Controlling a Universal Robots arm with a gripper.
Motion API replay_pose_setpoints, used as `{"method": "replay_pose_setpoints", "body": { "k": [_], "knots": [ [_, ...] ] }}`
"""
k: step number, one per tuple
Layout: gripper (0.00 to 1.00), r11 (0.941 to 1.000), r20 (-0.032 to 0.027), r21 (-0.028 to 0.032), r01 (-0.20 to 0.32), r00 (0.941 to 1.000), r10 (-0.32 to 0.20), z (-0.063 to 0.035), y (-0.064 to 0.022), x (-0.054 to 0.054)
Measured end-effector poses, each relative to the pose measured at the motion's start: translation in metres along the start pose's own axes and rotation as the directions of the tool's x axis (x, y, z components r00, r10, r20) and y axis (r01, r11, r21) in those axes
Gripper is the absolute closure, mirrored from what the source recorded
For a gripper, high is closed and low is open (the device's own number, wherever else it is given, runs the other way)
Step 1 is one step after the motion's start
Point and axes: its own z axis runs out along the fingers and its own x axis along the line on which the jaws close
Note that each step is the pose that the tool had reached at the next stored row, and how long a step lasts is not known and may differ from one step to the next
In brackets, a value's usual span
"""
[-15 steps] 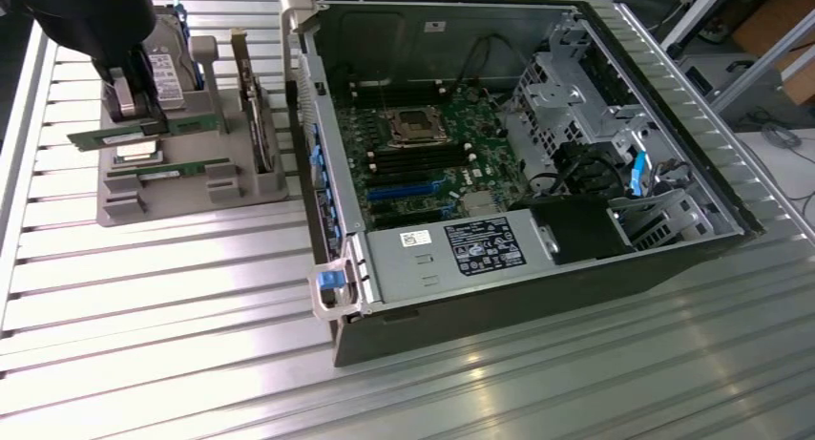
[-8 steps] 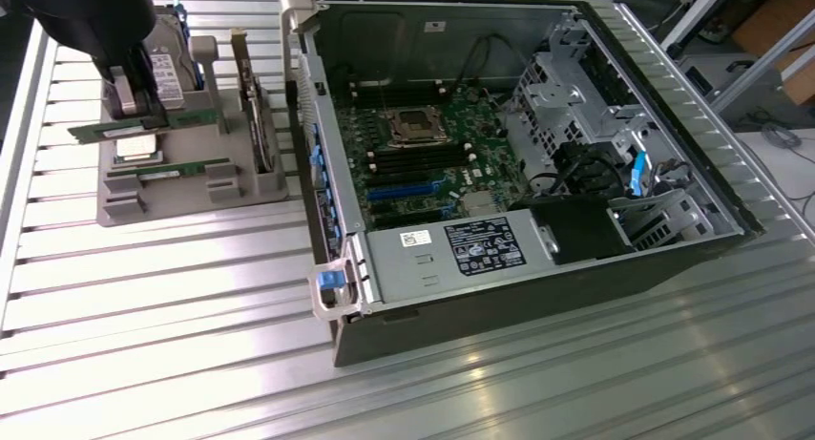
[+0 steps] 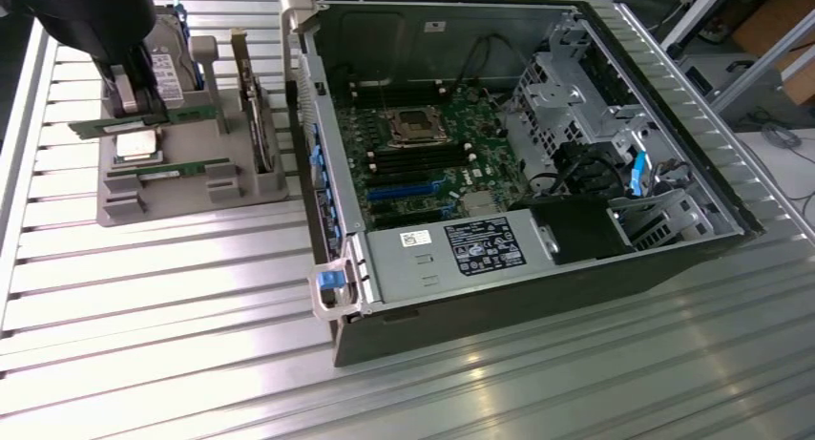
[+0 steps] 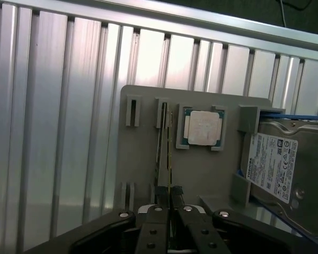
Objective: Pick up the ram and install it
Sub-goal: 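Pick up the ram and move it above insertion slot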
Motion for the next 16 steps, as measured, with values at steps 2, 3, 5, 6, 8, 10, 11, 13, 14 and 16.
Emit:
{"method": "replay_pose_setpoints", "body": {
  "k": [2, 3, 5, 6, 8, 10, 11, 13, 14, 16],
  "knots": [
    [0.87, 1.0000, 0.0003, 0.0001, 0.000, 1.0000, 0.000, -0.0009, -0.0001, -0.0001],
    [0.87, 1.0000, -0.0016, -0.0003, 0.000, 1.0000, 0.000, -0.0018, -0.0001, -0.0001],
    [0.87, 1.0000, -0.0076, -0.0010, 0.000, 1.0000, 0.000, -0.0027, -0.0001, -0.0003],
    [0.87, 1.0000, -0.0134, -0.0017, 0.000, 0.9999, 0.000, -0.0031, -0.0001, -0.0004],
    [0.87, 1.0000, -0.0237, -0.0031, 0.000, 0.9997, -0.001, -0.0043, -0.0001, -0.0004],
    [0.87, 1.0000, -0.0239, -0.0031, 0.000, 0.9997, 0.000, -0.0050, -0.0001, -0.0005],
    [0.87, 1.0000, -0.0238, -0.0029, 0.000, 0.9997, 0.000, -0.0054, -0.0001, -0.0006],
    [0.87, 1.0000, -0.0239, -0.0030, 0.000, 0.9997, 0.000, -0.0060, -0.0001, -0.0006],
    [0.87, 1.0000, -0.0241, -0.0031, 0.000, 0.9997, 0.000, -0.0064, -0.0001, -0.0006],
    [0.87, 1.0000, -0.0266, -0.0035, 0.001, 0.9996, -0.001, -0.0072, -0.0002, -0.0005]
  ]
}}
